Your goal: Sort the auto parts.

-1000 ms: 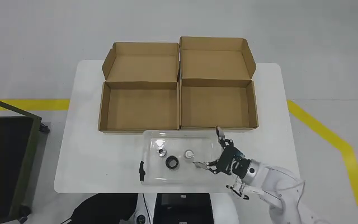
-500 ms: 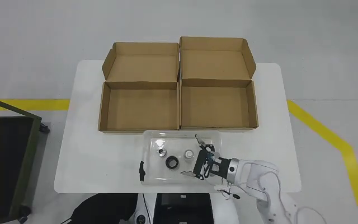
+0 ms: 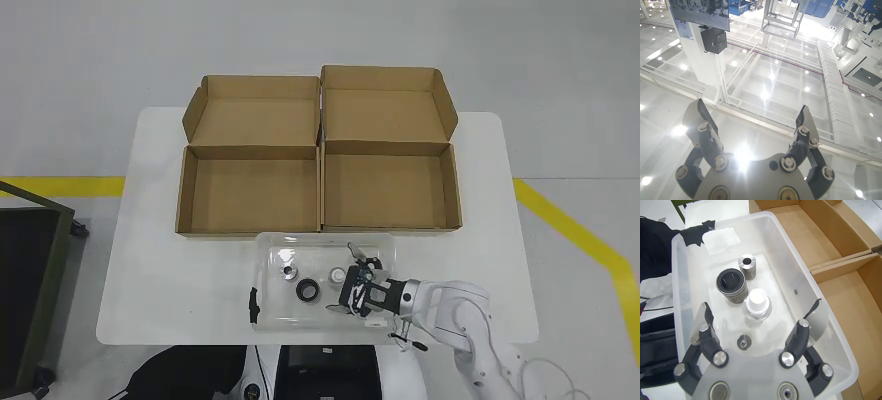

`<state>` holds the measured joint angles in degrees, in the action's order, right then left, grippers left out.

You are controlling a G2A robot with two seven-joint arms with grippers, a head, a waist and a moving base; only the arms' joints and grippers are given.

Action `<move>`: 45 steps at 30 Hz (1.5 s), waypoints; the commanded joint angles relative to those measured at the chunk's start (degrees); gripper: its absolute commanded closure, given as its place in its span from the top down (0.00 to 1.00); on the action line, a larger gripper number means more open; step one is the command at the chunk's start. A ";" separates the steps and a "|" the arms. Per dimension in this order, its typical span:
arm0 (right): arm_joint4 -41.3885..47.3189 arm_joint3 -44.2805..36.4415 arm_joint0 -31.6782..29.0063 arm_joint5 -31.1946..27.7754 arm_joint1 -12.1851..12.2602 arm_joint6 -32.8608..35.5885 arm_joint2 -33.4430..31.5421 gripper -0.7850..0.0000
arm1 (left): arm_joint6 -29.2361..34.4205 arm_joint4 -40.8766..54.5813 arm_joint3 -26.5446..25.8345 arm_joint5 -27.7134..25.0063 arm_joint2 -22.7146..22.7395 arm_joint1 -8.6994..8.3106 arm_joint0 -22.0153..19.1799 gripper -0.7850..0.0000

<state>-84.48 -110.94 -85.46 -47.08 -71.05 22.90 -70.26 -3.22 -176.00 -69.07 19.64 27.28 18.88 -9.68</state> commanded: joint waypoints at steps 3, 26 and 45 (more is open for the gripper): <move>-0.07 0.41 0.17 0.63 0.24 0.41 0.00 0.48 | 0.00 0.00 0.00 0.00 0.00 0.00 0.00 1.00; 1.87 -5.19 0.46 -1.34 2.01 1.19 -1.49 0.00 | 0.00 0.00 0.00 0.00 0.00 0.00 0.00 1.00; 11.76 -9.55 2.01 0.80 2.35 -17.10 -0.65 0.00 | 0.00 0.00 0.00 0.00 0.00 0.00 0.00 1.00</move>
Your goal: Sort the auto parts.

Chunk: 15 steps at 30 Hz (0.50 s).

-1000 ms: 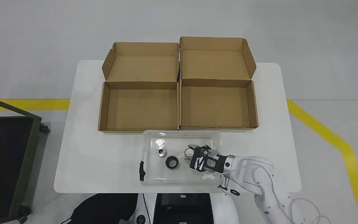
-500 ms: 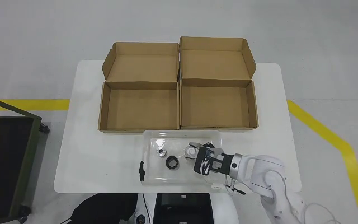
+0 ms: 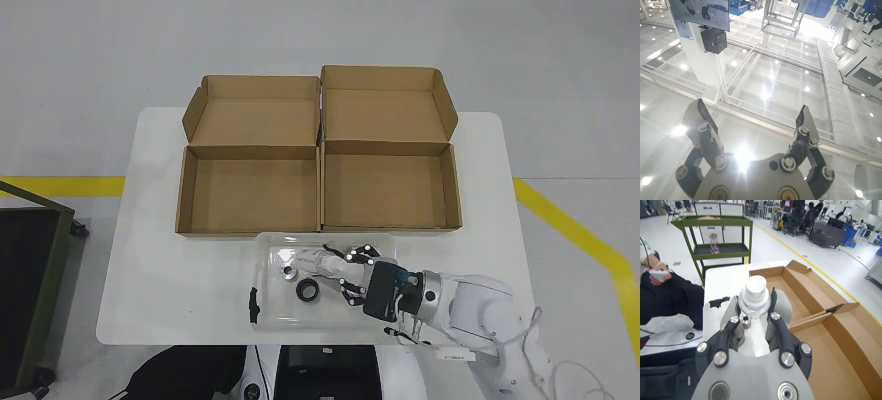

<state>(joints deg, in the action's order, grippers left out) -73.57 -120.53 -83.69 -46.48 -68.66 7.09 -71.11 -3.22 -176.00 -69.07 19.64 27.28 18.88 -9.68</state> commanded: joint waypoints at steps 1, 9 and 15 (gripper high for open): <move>1.59 0.28 0.54 0.32 -0.09 -2.56 0.47 0.00 | 0.00 0.00 0.00 0.00 0.00 0.00 0.00 1.00; 5.00 -0.78 3.58 4.19 -0.58 -10.60 1.62 0.00 | 0.00 0.00 0.00 0.00 0.00 0.00 0.00 1.00; 7.41 0.10 5.42 8.93 -1.06 -15.13 2.08 0.00 | 0.00 0.00 0.00 0.00 0.00 0.00 0.00 1.00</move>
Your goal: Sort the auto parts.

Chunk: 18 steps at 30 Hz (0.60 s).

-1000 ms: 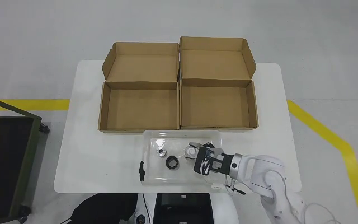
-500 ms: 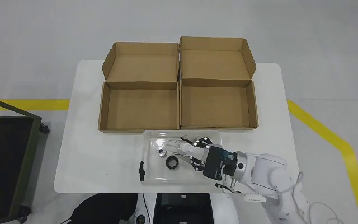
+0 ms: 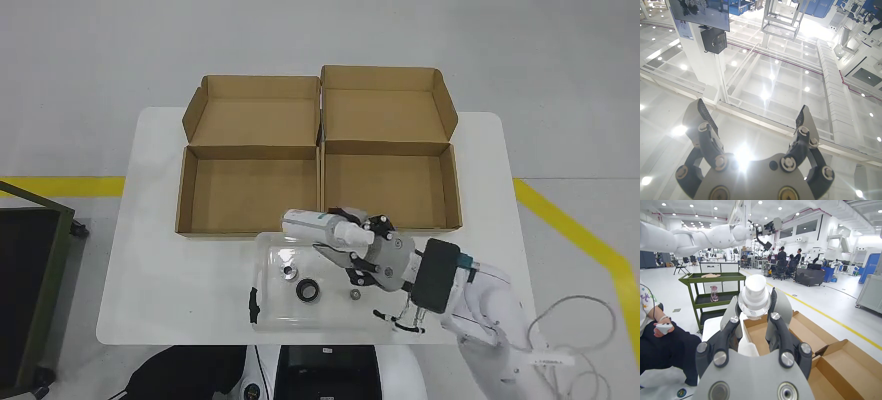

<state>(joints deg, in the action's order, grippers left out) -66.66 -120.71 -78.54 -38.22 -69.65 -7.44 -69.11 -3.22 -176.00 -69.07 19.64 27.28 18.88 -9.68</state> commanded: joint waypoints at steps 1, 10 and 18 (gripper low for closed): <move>1.18 0.61 0.57 1.34 -0.15 -1.30 0.09 0.00 | 0.00 0.00 0.00 0.00 0.00 0.00 0.00 1.00; 4.19 0.36 2.10 4.91 -0.46 -4.54 -1.22 0.00 | 0.00 0.00 0.00 0.00 0.00 0.00 0.00 1.00; 4.33 0.44 2.20 5.49 -0.56 -6.22 -1.44 0.00 | 0.00 0.00 0.00 0.00 0.00 0.00 0.00 1.00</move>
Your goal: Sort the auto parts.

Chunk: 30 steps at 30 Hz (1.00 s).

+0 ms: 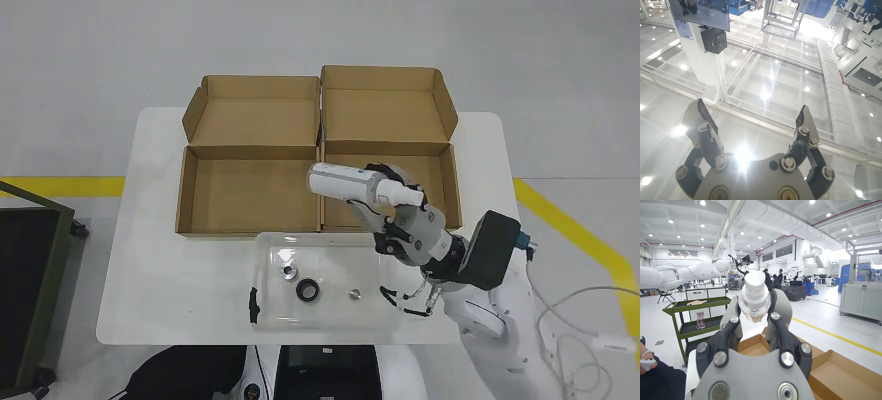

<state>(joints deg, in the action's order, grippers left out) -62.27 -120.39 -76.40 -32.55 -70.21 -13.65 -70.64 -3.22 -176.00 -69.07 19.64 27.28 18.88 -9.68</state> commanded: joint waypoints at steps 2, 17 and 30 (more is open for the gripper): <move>-0.34 0.57 0.23 -0.62 0.00 0.27 0.31 0.00 | 0.00 0.00 0.00 0.00 0.00 0.00 0.00 1.00; -9.74 5.01 -0.62 3.27 0.42 8.22 -0.21 0.00 | 0.00 0.00 0.00 0.00 0.00 0.00 0.00 1.00; -13.37 9.37 1.27 5.01 0.80 25.31 -0.20 0.00 | 0.00 0.00 0.00 0.00 0.00 0.00 0.00 1.00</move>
<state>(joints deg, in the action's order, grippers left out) -75.76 -111.86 -75.75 -27.43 -69.38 10.38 -71.15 -3.22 -176.00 -69.07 19.64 27.28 18.88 -9.68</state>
